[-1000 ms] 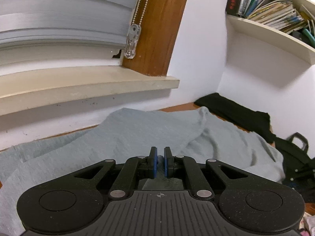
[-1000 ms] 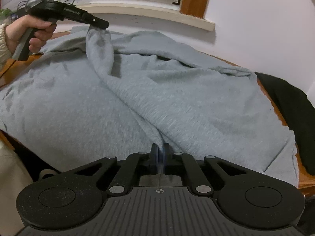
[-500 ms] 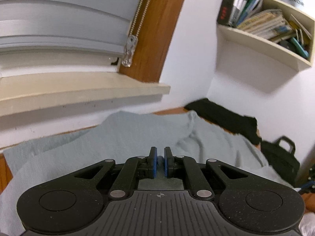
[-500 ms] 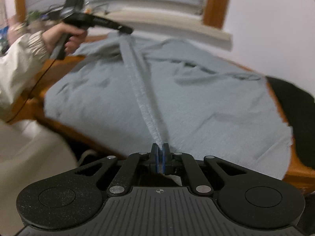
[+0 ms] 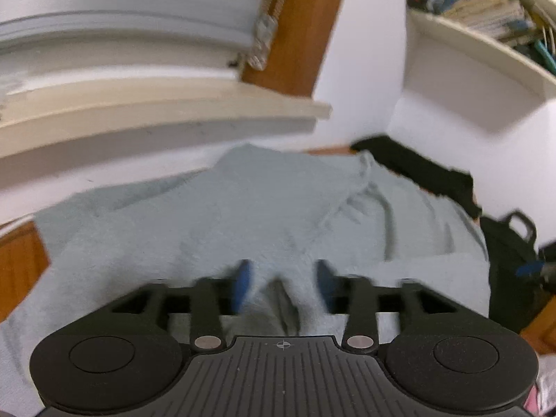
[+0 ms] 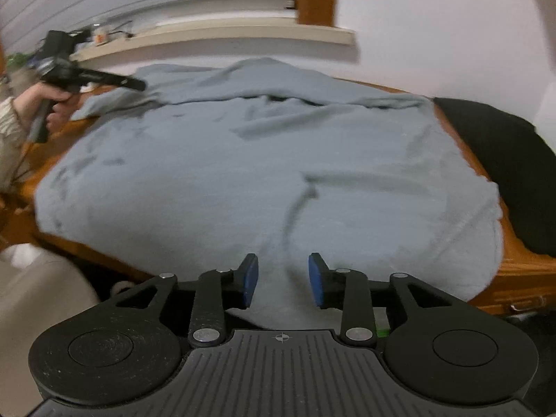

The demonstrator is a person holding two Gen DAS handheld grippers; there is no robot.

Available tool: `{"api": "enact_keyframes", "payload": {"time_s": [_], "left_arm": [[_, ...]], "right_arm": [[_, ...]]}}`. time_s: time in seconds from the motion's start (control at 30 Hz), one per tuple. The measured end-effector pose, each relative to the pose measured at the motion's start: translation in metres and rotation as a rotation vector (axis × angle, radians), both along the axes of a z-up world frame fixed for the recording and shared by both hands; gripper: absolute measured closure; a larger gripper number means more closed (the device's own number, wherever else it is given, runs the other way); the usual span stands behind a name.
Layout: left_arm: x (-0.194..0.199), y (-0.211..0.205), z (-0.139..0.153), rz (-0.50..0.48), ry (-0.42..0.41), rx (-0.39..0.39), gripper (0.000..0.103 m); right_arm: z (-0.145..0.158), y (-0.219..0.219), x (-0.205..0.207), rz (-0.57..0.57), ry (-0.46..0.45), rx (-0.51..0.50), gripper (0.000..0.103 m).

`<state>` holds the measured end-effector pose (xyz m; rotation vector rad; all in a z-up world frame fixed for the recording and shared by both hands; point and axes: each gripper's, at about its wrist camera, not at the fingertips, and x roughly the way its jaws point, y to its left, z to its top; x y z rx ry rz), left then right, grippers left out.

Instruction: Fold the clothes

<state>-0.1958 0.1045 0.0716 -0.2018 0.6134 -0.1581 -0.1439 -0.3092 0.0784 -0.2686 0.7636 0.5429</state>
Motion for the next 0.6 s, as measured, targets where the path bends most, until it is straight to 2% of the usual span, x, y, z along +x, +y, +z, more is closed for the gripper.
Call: {"api": "enact_keyframes", "payload": {"time_s": [0.1, 0.2, 0.23, 0.3, 0.33, 0.37, 0.6], "left_arm": [[0.014, -0.014, -0.011, -0.048, 0.047, 0.035, 0.041], [0.024, -0.025, -0.022, -0.076, 0.090, 0.083, 0.043], [0.024, -0.027, -0.023, -0.084, 0.081, 0.102, 0.044], [0.025, -0.027, -0.023, -0.087, 0.089, 0.116, 0.060], [0.026, -0.027, -0.023, -0.085, 0.092, 0.120, 0.074], [0.026, -0.026, -0.023, -0.085, 0.094, 0.125, 0.076], [0.024, -0.026, -0.024, -0.092, 0.089, 0.114, 0.075]], "right_arm": [[-0.008, -0.017, 0.007, -0.051, -0.022, -0.025, 0.056], [-0.017, -0.022, 0.013, -0.046, -0.031, -0.055, 0.056], [-0.020, -0.024, 0.014, -0.044, -0.034, -0.065, 0.056], [-0.025, -0.028, 0.018, -0.040, -0.040, -0.085, 0.057], [-0.028, -0.030, 0.020, -0.039, -0.043, -0.095, 0.057], [-0.031, -0.032, 0.022, -0.037, -0.046, -0.105, 0.057], [-0.050, -0.042, 0.034, -0.014, -0.069, -0.174, 0.056]]}}
